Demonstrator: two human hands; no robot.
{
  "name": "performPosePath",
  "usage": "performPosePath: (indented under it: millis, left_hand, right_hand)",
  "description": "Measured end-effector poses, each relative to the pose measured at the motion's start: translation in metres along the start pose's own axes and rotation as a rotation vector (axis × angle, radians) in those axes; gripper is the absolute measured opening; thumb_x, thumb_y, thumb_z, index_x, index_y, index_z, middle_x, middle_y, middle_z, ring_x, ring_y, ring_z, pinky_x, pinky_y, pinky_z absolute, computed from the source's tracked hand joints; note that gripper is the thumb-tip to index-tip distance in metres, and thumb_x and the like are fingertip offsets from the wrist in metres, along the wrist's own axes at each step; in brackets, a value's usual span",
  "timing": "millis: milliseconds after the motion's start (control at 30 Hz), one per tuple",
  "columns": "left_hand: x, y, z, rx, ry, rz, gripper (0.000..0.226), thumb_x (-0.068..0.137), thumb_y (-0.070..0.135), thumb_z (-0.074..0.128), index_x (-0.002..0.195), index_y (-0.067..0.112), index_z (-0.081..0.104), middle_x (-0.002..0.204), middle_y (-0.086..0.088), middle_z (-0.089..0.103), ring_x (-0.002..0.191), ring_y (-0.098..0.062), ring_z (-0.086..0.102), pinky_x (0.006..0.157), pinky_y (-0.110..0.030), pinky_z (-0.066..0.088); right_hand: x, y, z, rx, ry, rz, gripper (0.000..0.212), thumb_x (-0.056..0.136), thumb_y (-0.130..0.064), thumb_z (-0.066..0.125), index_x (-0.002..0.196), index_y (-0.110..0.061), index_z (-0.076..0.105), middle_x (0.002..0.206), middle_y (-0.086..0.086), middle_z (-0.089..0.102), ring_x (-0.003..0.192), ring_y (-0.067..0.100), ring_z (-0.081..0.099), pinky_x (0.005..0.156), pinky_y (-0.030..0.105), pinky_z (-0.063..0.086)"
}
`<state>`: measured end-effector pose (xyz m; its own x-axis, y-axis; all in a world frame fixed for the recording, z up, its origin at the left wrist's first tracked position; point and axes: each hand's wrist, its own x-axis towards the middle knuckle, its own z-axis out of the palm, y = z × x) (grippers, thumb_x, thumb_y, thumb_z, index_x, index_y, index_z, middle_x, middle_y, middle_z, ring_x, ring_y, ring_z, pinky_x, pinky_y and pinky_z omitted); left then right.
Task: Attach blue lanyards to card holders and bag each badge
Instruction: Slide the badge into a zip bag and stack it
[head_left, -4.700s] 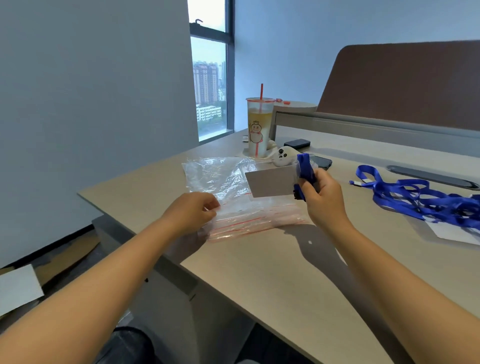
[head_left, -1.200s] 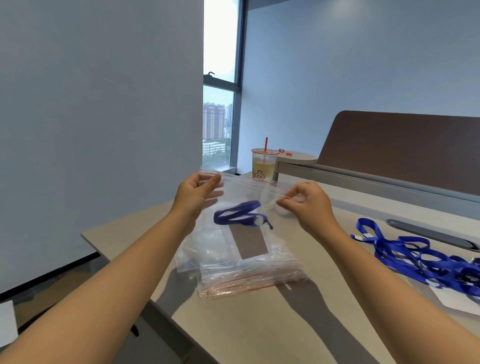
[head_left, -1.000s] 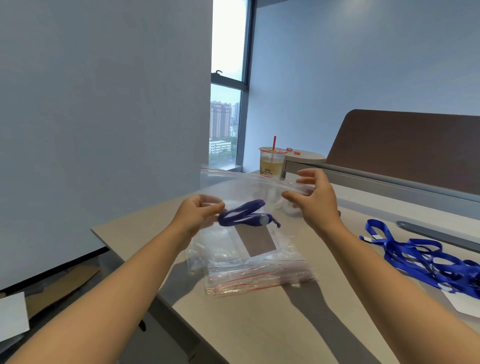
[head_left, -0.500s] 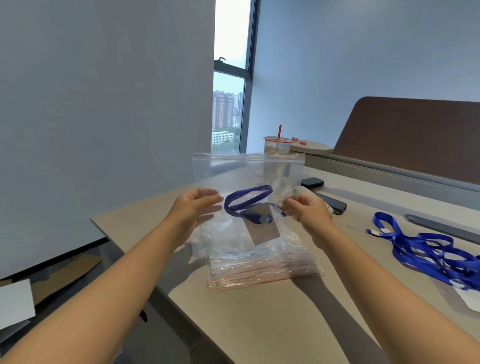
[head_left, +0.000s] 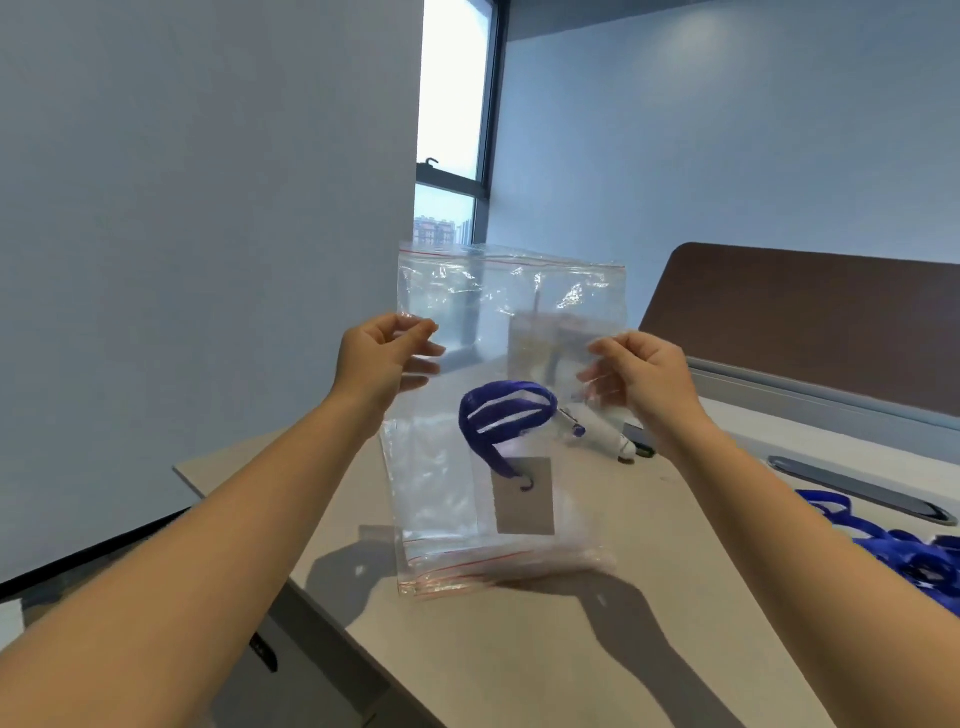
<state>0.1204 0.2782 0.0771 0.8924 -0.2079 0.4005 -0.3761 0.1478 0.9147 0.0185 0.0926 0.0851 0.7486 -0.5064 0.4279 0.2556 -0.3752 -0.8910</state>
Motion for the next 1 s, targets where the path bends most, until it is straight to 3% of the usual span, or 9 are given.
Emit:
performPosePath:
  millis: [167, 300, 433, 567, 667, 767, 833, 933, 1000]
  left_hand:
    - [-0.011, 0.027, 0.021, -0.059, -0.141, 0.061, 0.014, 0.092, 0.013, 0.047, 0.104, 0.016, 0.054, 0.078, 0.002, 0.060, 0.059, -0.012, 0.057, 0.050, -0.012, 0.050]
    - [-0.024, 0.043, 0.050, -0.116, -0.205, 0.125, 0.027, 0.090, 0.011, 0.050, 0.117, 0.016, 0.050, 0.079, 0.003, 0.062, 0.044, -0.003, 0.058, 0.049, -0.012, 0.051]
    - [-0.043, 0.058, 0.089, -0.237, -0.310, 0.132, 0.044, 0.088, 0.007, 0.052, 0.129, 0.017, 0.041, 0.080, -0.001, 0.063, 0.041, -0.003, 0.057, 0.044, -0.012, 0.049]
    - [-0.075, 0.067, 0.133, -0.315, -0.460, 0.132, 0.060, 0.086, 0.003, 0.055, 0.138, 0.020, 0.030, 0.087, -0.006, 0.064, 0.048, -0.004, 0.052, 0.041, -0.012, 0.043]
    - [-0.104, 0.071, 0.163, -0.319, -0.538, 0.172, 0.056, 0.086, 0.000, 0.054, 0.132, 0.024, 0.036, 0.115, -0.014, 0.059, 0.062, -0.008, 0.054, 0.041, -0.011, 0.043]
    - [-0.129, 0.076, 0.190, -0.354, -0.643, 0.153, 0.033, 0.087, 0.000, 0.053, 0.118, 0.008, 0.053, 0.095, -0.005, 0.064, 0.064, -0.010, 0.054, 0.046, -0.012, 0.044]
    - [-0.145, 0.083, 0.207, -0.389, -0.714, 0.126, 0.029, 0.087, 0.001, 0.054, 0.115, 0.002, 0.057, 0.084, 0.002, 0.063, 0.061, -0.005, 0.056, 0.050, -0.013, 0.044]
    - [-0.170, 0.100, 0.232, -0.476, -0.844, 0.072, 0.032, 0.085, -0.001, 0.055, 0.117, 0.006, 0.055, 0.087, 0.008, 0.061, 0.061, -0.001, 0.058, 0.061, -0.016, 0.046]
    - [-0.187, 0.108, 0.252, -0.490, -0.949, 0.043, 0.041, 0.083, -0.006, 0.055, 0.121, 0.009, 0.052, 0.095, 0.011, 0.058, 0.068, -0.004, 0.057, 0.061, -0.019, 0.043]
  right_hand:
    - [-0.018, -0.025, -0.029, 0.043, 0.125, -0.040, 0.017, 0.095, -0.011, 0.041, 0.101, -0.009, 0.057, 0.063, 0.002, 0.062, 0.037, 0.002, 0.051, 0.040, 0.013, 0.042]
    - [-0.039, -0.041, -0.064, 0.027, 0.234, -0.090, 0.028, 0.093, -0.007, 0.043, 0.121, -0.008, 0.048, 0.073, 0.003, 0.061, 0.035, 0.000, 0.048, 0.038, 0.012, 0.041]
    - [-0.069, -0.055, -0.105, -0.033, 0.377, -0.143, 0.051, 0.090, -0.005, 0.048, 0.137, -0.019, 0.033, 0.083, -0.003, 0.063, 0.035, 0.001, 0.049, 0.039, 0.011, 0.042]
    - [-0.107, -0.060, -0.154, -0.161, 0.495, -0.124, 0.038, 0.092, -0.001, 0.043, 0.126, -0.016, 0.050, 0.110, 0.006, 0.060, 0.035, 0.000, 0.049, 0.038, 0.009, 0.041]
    - [-0.139, -0.064, -0.186, -0.247, 0.572, -0.104, 0.032, 0.093, 0.000, 0.040, 0.120, -0.010, 0.055, 0.113, 0.002, 0.057, 0.036, -0.002, 0.051, 0.039, 0.008, 0.040]
    - [-0.174, -0.072, -0.212, -0.307, 0.656, -0.112, 0.032, 0.092, -0.002, 0.043, 0.121, -0.008, 0.053, 0.111, 0.000, 0.056, 0.037, -0.002, 0.053, 0.038, 0.008, 0.040]
    - [-0.196, -0.081, -0.228, -0.324, 0.702, -0.121, 0.034, 0.089, -0.002, 0.049, 0.123, -0.006, 0.052, 0.110, 0.003, 0.055, 0.036, -0.001, 0.053, 0.038, 0.009, 0.040]
    - [-0.227, -0.096, -0.252, -0.379, 0.760, -0.125, 0.041, 0.085, -0.004, 0.057, 0.125, -0.007, 0.050, 0.111, 0.007, 0.055, 0.039, -0.002, 0.054, 0.039, 0.009, 0.041]
    - [-0.246, -0.103, -0.272, -0.402, 0.797, -0.115, 0.047, 0.083, -0.005, 0.060, 0.128, -0.006, 0.047, 0.120, 0.013, 0.055, 0.048, 0.004, 0.058, 0.040, 0.008, 0.042]
